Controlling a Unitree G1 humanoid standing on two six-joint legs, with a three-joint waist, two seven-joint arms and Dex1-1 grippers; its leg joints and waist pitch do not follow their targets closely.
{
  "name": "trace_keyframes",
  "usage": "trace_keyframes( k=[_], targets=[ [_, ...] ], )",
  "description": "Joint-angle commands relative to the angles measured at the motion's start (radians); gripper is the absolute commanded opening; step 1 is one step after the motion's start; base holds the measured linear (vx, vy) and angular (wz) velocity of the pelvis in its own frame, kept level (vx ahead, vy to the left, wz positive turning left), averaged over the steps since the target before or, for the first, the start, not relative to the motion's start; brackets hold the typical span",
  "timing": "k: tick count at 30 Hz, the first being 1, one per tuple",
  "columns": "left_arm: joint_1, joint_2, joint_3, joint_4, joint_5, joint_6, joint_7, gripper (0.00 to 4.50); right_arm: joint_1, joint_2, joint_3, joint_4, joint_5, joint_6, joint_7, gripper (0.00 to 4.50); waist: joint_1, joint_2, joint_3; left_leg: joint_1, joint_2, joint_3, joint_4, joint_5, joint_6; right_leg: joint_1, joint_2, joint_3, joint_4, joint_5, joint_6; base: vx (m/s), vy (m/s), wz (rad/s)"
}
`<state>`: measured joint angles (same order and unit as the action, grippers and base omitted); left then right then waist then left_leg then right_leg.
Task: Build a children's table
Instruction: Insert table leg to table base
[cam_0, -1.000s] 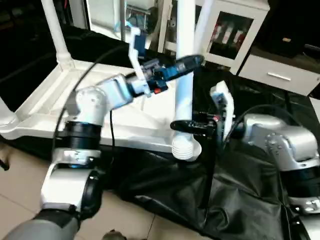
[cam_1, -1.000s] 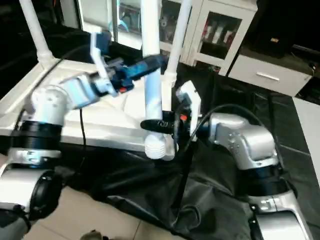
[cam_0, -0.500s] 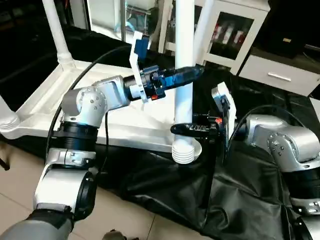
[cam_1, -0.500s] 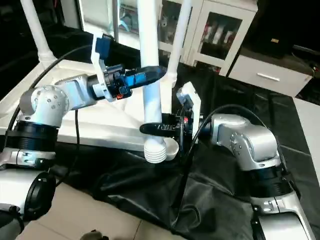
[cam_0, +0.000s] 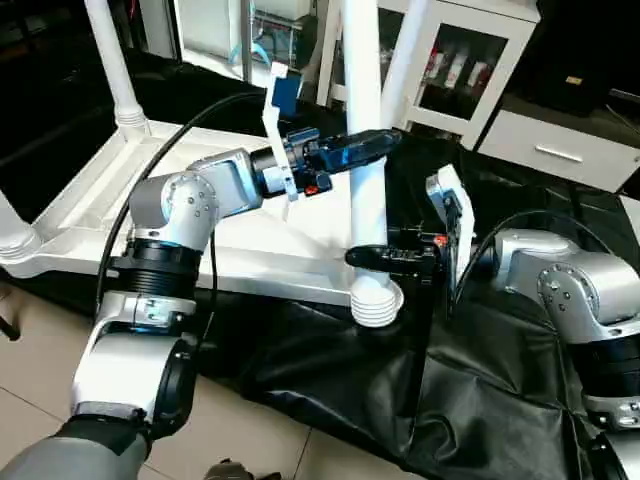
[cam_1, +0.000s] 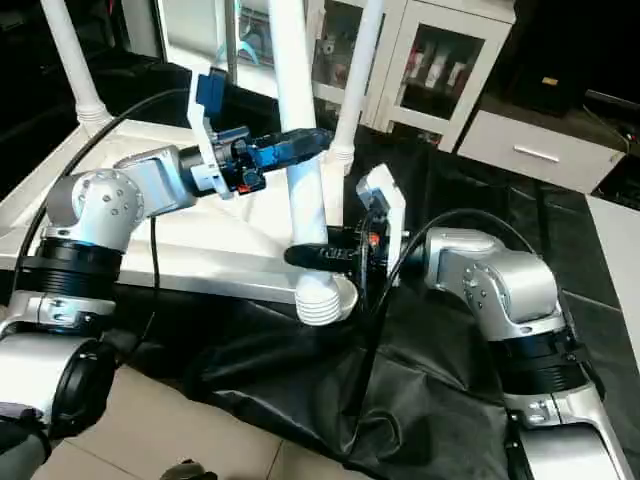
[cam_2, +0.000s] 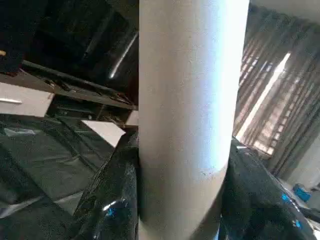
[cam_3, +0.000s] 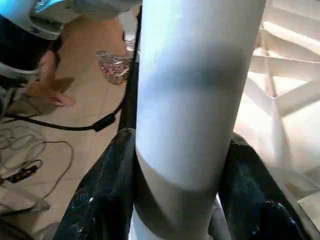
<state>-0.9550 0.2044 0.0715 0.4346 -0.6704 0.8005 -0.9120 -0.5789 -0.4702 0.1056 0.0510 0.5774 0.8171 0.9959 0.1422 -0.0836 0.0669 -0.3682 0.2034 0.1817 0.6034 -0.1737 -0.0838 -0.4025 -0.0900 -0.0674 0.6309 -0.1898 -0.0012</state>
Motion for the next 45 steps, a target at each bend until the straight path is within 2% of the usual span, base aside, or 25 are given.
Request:
trace_keyframes(
  k=[1, 9, 10, 13, 16, 32, 33, 45],
  targets=[
    [-0.026, 0.007, -0.010, -0.022, 0.050, -0.034, 0.058, 1.80, 0.001, 0.010, -0.003, -0.020, -0.025, -0.043, -0.018, 2.40, -0.002, 0.010, -0.081, 0.013, 0.022, -0.005, -0.068, -0.127, -0.029, 0.061, -0.052, 0.042, -0.058, -0.036, -0.229, 0.000, 0.000, 0.00],
    [-0.034, 0.001, -0.049, -0.069, 0.080, -0.062, 0.057, 1.78, 0.005, 0.022, 0.032, -0.020, -0.046, -0.046, -0.034, 3.07, -0.003, 0.013, -0.079, 0.013, 0.022, -0.006, -0.070, -0.145, -0.034, 0.061, -0.051, 0.042, -0.060, -0.062, -0.219, 0.000, 0.000, 0.00],
    [-0.037, -0.001, -0.052, -0.072, 0.082, -0.062, 0.056, 1.78, 0.005, 0.023, 0.038, -0.018, -0.053, -0.046, -0.038, 3.28, -0.003, 0.012, -0.079, 0.014, 0.023, -0.006, -0.071, -0.143, -0.035, 0.060, -0.051, 0.042, -0.060, -0.061, -0.217, 0.000, 0.000, 0.00],
    [-0.037, -0.001, -0.060, -0.081, 0.085, -0.058, 0.046, 1.78, 0.004, 0.027, 0.046, -0.013, -0.063, -0.040, -0.049, 3.41, -0.003, 0.012, -0.079, 0.013, 0.022, -0.006, -0.071, -0.143, -0.035, 0.060, -0.051, 0.042, -0.061, -0.061, -0.215, 0.000, 0.000, 0.00],
    [-0.033, 0.006, -0.083, -0.095, 0.097, -0.067, 0.025, 1.78, 0.001, 0.030, 0.053, -0.004, -0.073, -0.028, -0.055, 3.42, -0.005, 0.013, -0.080, 0.014, 0.023, -0.007, -0.071, -0.141, -0.039, 0.060, -0.051, 0.042, -0.059, -0.058, -0.215, 0.000, 0.000, 0.00],
    [-0.024, 0.005, -0.090, -0.129, 0.075, -0.059, -0.022, 1.78, -0.015, 0.047, 0.066, 0.024, -0.089, -0.039, -0.060, 3.42, -0.005, 0.013, -0.079, 0.015, 0.022, -0.005, -0.071, -0.148, -0.037, 0.059, -0.050, 0.043, -0.060, -0.057, -0.221, 0.000, 0.000, 0.00],
    [-0.022, 0.007, -0.095, -0.133, 0.075, -0.058, -0.029, 1.78, -0.017, 0.049, 0.064, 0.026, -0.089, -0.040, -0.061, 3.15, -0.005, 0.013, -0.080, 0.014, 0.023, -0.006, -0.071, -0.143, -0.037, 0.059, -0.051, 0.043, -0.059, -0.054, -0.221, 0.000, 0.000, 0.00],
    [-0.011, 0.020, -0.117, -0.152, 0.082, -0.048, -0.069, 1.78, -0.019, 0.055, 0.052, 0.026, -0.082, -0.033, -0.053, 2.06, -0.006, 0.016, -0.080, 0.015, 0.022, -0.006, -0.071, -0.151, -0.042, 0.059, -0.049, 0.043, -0.059, -0.051, -0.221, 0.000, 0.000, 0.00]
  ],
)
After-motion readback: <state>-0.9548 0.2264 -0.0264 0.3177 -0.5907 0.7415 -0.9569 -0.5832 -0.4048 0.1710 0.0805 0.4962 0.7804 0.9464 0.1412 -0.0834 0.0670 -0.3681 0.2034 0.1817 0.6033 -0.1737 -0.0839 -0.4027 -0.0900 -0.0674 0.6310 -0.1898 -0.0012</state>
